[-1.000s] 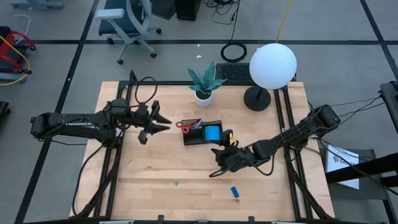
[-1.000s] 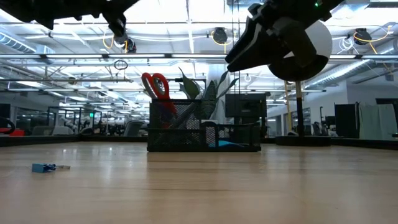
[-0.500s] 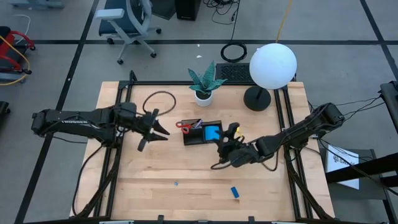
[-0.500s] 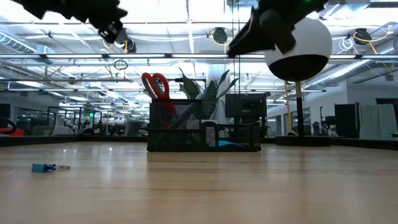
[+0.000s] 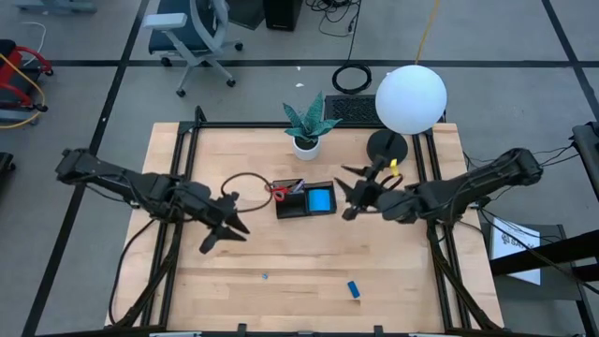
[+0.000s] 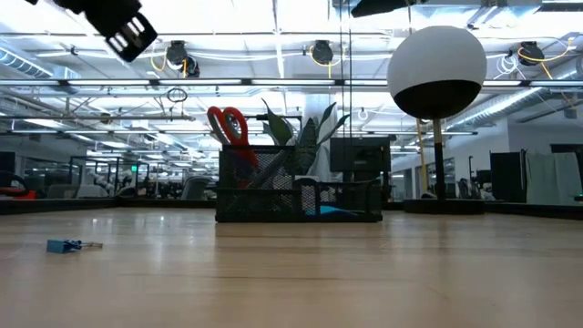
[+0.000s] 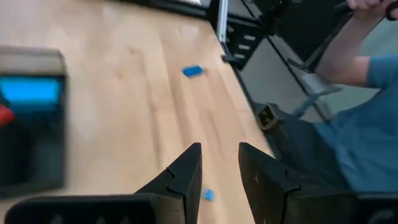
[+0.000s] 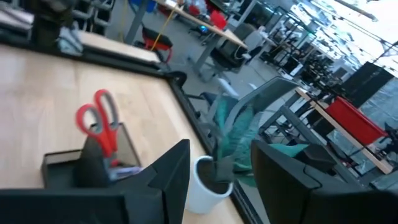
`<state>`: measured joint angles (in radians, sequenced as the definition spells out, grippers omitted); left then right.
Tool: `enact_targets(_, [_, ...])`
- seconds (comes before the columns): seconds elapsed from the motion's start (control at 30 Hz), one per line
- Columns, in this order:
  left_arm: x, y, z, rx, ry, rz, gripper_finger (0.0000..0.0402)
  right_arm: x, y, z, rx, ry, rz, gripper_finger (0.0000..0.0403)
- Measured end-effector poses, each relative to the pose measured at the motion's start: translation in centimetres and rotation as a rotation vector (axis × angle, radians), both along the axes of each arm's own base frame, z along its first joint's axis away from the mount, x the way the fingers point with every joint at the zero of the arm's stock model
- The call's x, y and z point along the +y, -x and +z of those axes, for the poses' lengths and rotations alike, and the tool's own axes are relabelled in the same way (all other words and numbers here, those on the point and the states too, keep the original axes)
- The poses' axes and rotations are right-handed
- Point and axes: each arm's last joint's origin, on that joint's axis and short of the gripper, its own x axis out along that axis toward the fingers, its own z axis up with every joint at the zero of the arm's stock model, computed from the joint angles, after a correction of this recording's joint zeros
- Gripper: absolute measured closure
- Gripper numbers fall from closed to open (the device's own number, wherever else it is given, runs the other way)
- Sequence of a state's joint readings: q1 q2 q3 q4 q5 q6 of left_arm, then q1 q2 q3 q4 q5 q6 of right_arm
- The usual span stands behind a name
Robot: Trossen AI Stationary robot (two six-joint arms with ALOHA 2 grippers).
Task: Pick and place office supplies into organizer
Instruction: Put the blue binder clip into the bottom left section of the desk organizer
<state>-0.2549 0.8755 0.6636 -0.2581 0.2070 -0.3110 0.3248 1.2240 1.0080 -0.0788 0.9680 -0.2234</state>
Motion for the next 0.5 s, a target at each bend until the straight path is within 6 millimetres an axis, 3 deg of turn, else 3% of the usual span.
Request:
enact_targets(0.2, [-1.9,-1.4,-0.3,0.178,0.104,0.015,0.0289,-1.1,0.9,1.2,-0.045,-0.012,-0.03,0.0242])
enact_targets(0.5, [-5.8,-6.7,1.1,0.427,0.067,0.126,0.0289,-1.1,0.9,1.1,-0.022,0.007,-0.023,0.0241])
